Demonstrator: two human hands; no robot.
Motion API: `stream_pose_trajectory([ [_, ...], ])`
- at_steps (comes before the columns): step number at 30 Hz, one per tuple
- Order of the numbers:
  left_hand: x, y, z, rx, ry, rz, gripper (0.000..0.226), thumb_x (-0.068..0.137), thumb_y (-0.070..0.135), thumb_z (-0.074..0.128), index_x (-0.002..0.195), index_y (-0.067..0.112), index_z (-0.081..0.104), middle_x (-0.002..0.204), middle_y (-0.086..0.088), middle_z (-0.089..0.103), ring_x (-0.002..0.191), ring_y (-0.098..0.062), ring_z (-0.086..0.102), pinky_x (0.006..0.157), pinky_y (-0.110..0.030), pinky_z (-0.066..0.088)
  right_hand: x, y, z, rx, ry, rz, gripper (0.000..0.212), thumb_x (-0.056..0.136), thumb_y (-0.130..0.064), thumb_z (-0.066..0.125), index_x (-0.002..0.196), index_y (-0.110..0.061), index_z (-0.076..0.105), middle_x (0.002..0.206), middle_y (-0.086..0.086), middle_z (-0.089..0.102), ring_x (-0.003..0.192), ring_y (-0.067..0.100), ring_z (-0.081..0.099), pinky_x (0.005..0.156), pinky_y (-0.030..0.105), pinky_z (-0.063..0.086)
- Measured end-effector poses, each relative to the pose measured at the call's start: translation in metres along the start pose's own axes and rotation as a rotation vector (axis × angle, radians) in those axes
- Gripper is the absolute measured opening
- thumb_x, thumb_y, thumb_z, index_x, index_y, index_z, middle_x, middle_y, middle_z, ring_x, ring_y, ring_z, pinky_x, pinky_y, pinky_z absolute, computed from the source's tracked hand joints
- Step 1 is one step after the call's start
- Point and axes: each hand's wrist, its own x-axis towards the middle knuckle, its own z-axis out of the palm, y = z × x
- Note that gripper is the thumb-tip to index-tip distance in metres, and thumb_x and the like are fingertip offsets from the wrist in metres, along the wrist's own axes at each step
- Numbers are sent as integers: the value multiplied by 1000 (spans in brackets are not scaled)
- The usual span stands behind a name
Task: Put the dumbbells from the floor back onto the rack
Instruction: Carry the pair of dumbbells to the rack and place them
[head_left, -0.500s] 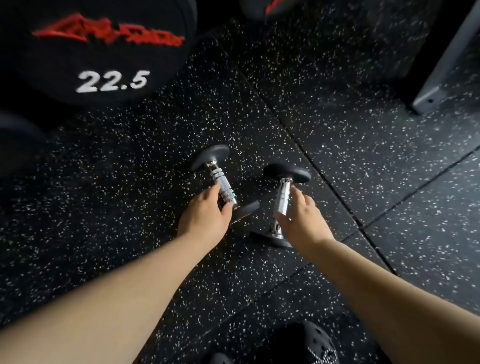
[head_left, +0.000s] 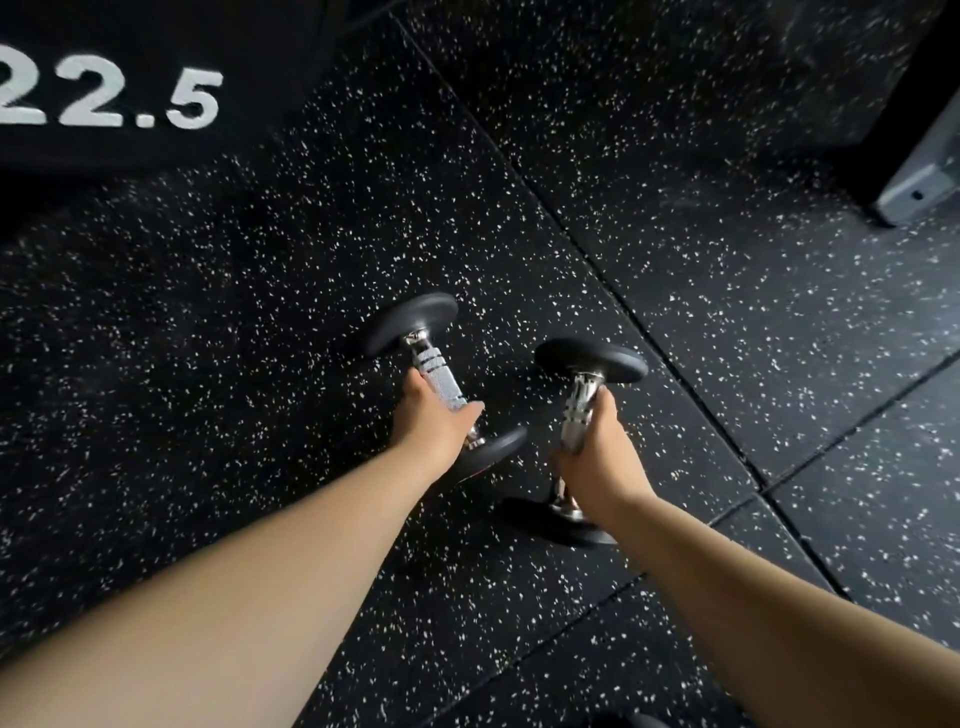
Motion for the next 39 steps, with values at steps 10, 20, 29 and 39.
stream_pose_trajectory([
  [10,8,-3,-1,-109,42,-138,42,77,17,66,110,13,40,99,-6,56,72,-22,55,52,-27,42,10,2,7,108,18,186,38,83,-7,58,116,-8,40,78,-4,49,65,10,47,50,27,31],
  [20,-11,-2,-43,14,-58,-20,45,78,17,63,115,17,38,102,-6,54,79,-21,55,55,-30,40,2,-15,-12,-17,-24,170,26,85,-8,49,110,-8,43,93,11,58,78,28,55,63,32,39],
  [29,-100,31,-107,-61,-158,36,57,79,13,62,126,23,31,104,-3,55,85,-21,58,70,-36,49,-62,-92,-78,-21,-65,101,34,83,-2,52,114,-14,44,92,6,60,78,24,58,63,33,46],
  [39,-261,117,-234,-94,-142,99,69,82,15,64,138,21,24,117,-3,52,96,-24,56,73,-34,47,-213,-214,-197,53,-85,83,33,84,2,51,108,-19,45,90,3,62,78,23,63,64,42,54],
])
